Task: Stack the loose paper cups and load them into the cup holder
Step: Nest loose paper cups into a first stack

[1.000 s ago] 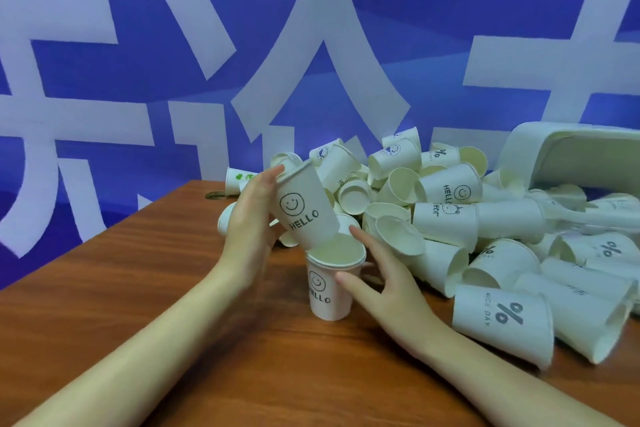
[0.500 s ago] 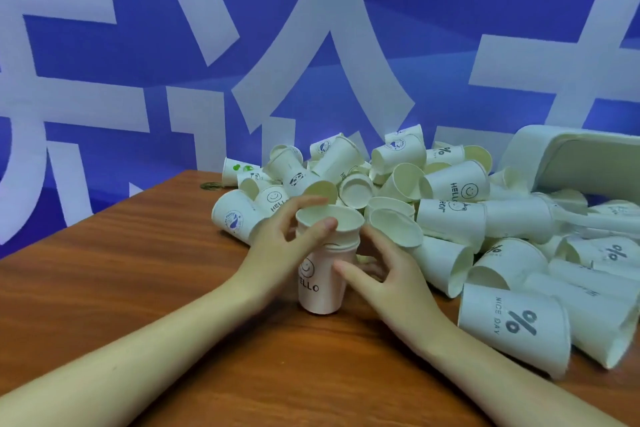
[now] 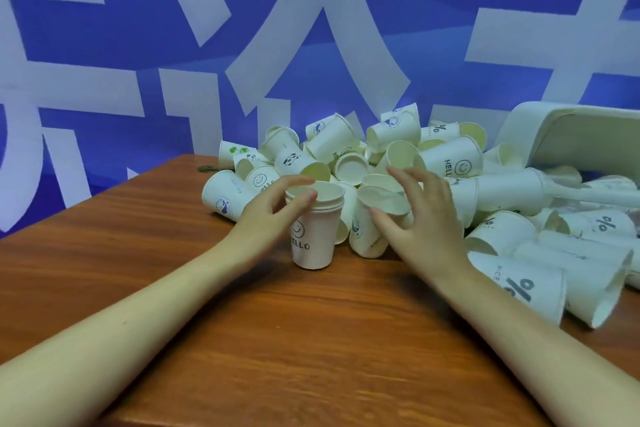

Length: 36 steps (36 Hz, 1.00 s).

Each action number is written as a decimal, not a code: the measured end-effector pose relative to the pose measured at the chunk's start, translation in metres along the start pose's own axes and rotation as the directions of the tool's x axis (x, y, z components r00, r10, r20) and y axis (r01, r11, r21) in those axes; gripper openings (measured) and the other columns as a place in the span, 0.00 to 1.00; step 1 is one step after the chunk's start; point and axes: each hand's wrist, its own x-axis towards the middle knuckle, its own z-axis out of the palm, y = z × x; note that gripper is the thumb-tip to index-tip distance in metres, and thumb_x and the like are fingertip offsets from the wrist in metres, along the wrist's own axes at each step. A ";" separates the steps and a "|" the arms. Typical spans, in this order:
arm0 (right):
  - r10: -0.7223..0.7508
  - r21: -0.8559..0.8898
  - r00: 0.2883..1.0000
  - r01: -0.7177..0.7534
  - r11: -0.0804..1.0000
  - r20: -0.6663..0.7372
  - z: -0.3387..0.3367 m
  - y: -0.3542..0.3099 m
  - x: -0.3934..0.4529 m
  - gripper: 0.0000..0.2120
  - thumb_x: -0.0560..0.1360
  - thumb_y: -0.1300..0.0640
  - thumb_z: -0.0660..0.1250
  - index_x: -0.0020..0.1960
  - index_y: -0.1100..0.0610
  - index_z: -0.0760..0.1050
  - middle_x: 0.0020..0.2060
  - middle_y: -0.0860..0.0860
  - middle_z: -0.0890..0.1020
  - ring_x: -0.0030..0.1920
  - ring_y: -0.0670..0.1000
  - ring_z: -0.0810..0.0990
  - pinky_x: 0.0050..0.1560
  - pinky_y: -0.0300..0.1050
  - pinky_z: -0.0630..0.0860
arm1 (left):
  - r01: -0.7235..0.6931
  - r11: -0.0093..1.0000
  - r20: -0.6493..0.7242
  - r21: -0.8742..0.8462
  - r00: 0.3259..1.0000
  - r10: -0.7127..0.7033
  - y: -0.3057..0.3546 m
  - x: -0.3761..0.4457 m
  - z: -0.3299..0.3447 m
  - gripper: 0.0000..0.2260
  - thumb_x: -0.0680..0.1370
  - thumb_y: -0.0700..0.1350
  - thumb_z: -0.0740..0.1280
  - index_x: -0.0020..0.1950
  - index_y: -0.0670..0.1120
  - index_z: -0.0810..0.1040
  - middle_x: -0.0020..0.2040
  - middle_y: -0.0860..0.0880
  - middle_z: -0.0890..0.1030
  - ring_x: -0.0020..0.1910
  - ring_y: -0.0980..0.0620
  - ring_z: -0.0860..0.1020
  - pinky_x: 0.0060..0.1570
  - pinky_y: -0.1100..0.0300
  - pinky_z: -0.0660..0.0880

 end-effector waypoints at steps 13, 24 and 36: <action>0.059 0.217 0.995 -0.076 0.973 0.082 0.003 0.001 0.001 0.19 0.75 0.52 0.71 0.65 0.47 0.75 0.59 0.44 0.74 0.60 0.38 0.69 0.55 0.23 0.61 | 0.032 0.999 0.046 -0.038 0.999 -0.030 -0.002 0.001 -0.005 0.26 0.65 0.68 0.67 0.61 0.64 0.76 0.60 0.59 0.80 0.61 0.59 0.76 0.66 0.50 0.72; 0.336 0.724 0.933 -0.143 0.675 -0.130 -0.020 -0.008 0.015 0.21 0.72 0.41 0.65 0.62 0.47 0.75 0.56 0.43 0.81 0.58 0.42 0.78 0.60 0.43 0.74 | 0.043 0.994 0.177 -0.096 0.984 -0.025 0.002 -0.006 0.009 0.25 0.68 0.65 0.67 0.64 0.62 0.74 0.64 0.60 0.77 0.64 0.65 0.73 0.68 0.58 0.69; -0.045 0.616 0.998 0.009 0.787 0.043 -0.010 -0.033 0.006 0.18 0.72 0.46 0.67 0.62 0.43 0.74 0.59 0.42 0.78 0.61 0.43 0.76 0.60 0.42 0.74 | -0.092 0.990 0.027 -0.105 0.995 0.096 0.015 -0.006 -0.004 0.18 0.77 0.58 0.56 0.62 0.56 0.77 0.57 0.56 0.81 0.56 0.61 0.78 0.58 0.60 0.74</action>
